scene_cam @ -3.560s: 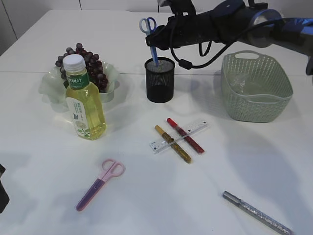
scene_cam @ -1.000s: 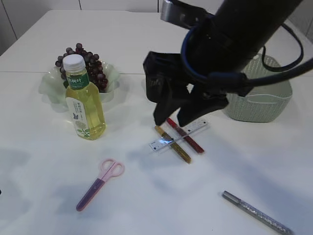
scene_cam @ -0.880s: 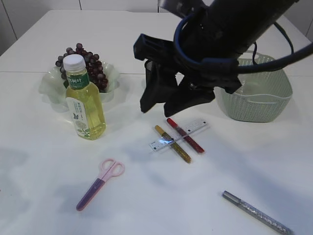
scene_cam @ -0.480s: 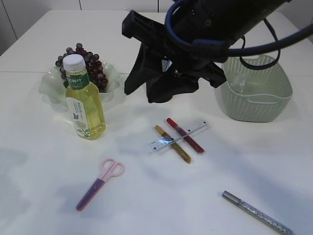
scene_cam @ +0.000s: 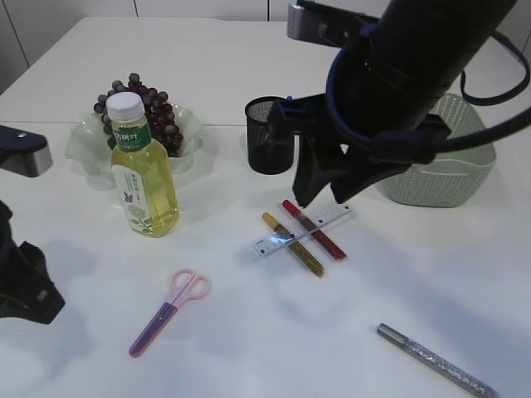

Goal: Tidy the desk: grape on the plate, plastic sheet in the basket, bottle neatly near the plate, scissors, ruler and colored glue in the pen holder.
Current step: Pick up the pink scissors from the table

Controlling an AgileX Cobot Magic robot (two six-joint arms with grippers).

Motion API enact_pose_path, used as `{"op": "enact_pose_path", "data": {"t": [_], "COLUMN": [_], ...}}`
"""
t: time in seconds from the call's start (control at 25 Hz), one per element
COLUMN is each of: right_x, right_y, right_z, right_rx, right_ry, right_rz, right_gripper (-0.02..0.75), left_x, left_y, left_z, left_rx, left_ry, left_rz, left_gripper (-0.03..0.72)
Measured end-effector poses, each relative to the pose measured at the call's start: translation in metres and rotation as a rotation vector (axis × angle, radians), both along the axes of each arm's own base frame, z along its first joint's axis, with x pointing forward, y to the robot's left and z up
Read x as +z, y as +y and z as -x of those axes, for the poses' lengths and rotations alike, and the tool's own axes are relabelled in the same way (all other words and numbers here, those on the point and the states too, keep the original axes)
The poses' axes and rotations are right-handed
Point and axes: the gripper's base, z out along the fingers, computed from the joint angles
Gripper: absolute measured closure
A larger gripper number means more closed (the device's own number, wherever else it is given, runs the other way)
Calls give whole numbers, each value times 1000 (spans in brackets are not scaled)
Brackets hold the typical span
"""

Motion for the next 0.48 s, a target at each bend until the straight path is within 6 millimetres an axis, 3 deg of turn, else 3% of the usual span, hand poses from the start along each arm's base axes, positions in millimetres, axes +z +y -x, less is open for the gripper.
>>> {"op": "enact_pose_path", "data": {"t": [0.28,0.48], "right_x": [-5,-5], "right_y": [-15,-23], "right_z": [-2,-5], "right_rx": [31,16], "right_ry": [-29,-64], "right_rz": [186,264], "right_gripper": [393,393], "left_x": [-2,-21], "left_y": [-38,-67], "left_z": [-34,-57], "left_rx": [-64,-99], "left_ry": [24,75], "left_rz": [5,-8], "left_gripper": [293,260]}}
